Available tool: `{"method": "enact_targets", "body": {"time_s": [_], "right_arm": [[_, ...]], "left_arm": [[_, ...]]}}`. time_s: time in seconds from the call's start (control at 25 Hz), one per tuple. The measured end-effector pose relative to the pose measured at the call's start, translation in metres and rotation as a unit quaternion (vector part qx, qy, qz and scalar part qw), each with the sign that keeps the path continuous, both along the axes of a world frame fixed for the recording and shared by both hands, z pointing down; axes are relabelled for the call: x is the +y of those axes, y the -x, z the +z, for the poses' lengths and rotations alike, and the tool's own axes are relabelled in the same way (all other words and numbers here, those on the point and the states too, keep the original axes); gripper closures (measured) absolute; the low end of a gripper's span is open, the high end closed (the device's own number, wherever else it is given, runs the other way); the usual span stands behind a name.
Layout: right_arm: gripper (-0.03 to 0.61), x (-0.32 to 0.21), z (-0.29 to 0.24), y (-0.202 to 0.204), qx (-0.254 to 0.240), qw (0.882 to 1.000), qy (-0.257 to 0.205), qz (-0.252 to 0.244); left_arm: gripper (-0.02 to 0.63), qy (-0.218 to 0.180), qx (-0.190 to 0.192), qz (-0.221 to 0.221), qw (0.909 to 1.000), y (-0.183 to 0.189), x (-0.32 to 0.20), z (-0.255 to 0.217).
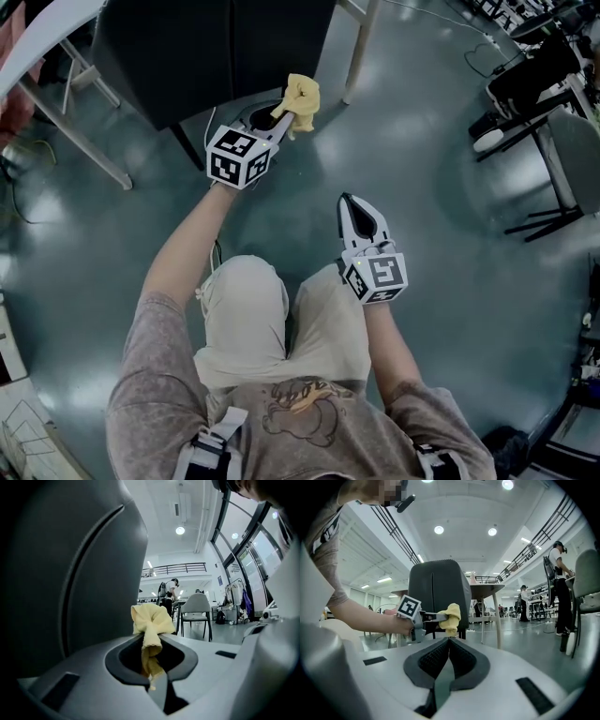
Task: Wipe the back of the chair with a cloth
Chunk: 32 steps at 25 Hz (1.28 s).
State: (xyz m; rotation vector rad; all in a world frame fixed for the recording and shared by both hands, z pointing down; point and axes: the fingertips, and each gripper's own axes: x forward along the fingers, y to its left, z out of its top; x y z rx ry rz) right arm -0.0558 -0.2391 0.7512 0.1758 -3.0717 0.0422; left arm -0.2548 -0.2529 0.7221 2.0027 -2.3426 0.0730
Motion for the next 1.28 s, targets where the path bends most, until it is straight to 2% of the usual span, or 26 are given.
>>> {"method": "enact_targets", "body": {"time_s": [0.36, 0.68, 1.04, 1.28], "right_arm": [[0.552, -0.003, -0.011, 0.007, -0.009, 1.000, -0.003, -0.015], [0.552, 0.005, -0.007, 0.015, -0.008, 1.000, 0.000, -0.030], [0.552, 0.012, -0.012, 0.035, -0.006, 0.999, 0.005, -0.046], [0.552, 0.020, -0.028, 0.060, 0.002, 0.998, 0.021, -0.059]], "left_arm": [[0.555, -0.007, 0.015, -0.059, 0.9981, 0.003, 0.091, -0.016], [0.555, -0.039, 0.042, -0.139, 0.9886, 0.004, 0.172, -0.024], [0.555, -0.044, 0.040, -0.172, 0.9834, 0.001, 0.200, -0.027], [0.555, -0.043, 0.045, -0.165, 0.9844, 0.010, 0.201, -0.044]]}}
